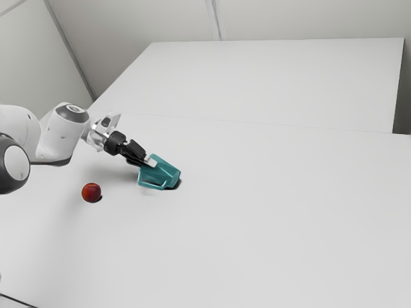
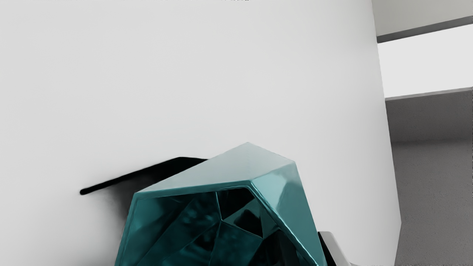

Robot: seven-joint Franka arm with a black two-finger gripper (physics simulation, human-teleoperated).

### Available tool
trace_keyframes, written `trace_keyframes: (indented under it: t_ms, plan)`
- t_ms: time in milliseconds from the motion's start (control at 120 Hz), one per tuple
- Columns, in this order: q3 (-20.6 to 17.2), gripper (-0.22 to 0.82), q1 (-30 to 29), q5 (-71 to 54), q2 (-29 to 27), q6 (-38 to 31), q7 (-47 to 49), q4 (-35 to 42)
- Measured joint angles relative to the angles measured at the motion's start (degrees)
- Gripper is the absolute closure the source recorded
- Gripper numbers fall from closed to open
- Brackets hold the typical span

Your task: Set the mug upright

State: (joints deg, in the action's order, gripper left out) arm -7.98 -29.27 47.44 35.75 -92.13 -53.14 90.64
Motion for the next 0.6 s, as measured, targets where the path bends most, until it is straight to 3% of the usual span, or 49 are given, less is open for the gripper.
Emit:
trace_keyframes:
  t_ms: [175,333,500,600]
  plan:
    - [0.1,0.75,0.3,0.8,-0.1,-0.3,-1.2,0.0]
    - [0.0,0.77,1.1,-0.6,-4.0,-2.3,-2.0,0.9]
    - [-0.5,0.77,4.8,-10.1,-14.2,-8.8,-0.7,6.9]
    - [-3.8,0.78,5.5,-19.5,-19.8,-13.9,1.9,11.0]
